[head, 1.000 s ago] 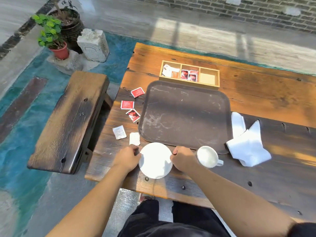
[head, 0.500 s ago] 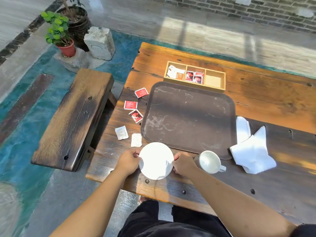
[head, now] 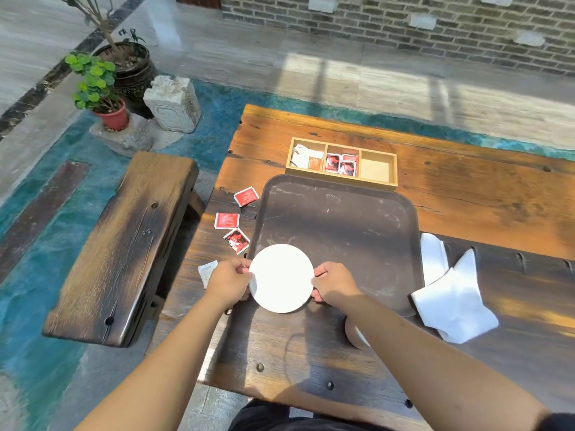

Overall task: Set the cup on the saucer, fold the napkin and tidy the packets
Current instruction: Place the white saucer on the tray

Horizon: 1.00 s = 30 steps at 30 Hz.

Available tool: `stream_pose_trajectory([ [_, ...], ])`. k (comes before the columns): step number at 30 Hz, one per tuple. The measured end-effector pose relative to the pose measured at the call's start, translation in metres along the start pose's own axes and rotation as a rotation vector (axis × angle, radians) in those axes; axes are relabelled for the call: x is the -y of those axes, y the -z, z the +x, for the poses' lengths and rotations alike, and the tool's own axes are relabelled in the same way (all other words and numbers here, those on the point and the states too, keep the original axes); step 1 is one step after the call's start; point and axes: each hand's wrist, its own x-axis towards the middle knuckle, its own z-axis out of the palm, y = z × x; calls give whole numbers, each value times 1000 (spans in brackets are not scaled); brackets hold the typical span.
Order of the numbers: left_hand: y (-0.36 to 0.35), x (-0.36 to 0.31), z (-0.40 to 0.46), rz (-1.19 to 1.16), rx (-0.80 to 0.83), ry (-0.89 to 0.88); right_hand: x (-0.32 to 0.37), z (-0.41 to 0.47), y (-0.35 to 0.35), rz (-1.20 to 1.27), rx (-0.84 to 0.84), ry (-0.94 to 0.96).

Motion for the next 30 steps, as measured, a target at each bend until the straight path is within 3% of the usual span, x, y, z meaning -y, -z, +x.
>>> stream_pose_trajectory([
  [15,-21,-72,121,-23,66,-48,49,101,41,56,-102,-16],
  [30,-32,-88,190,178,82,-120,61,189,43,-39,-69,-40],
])
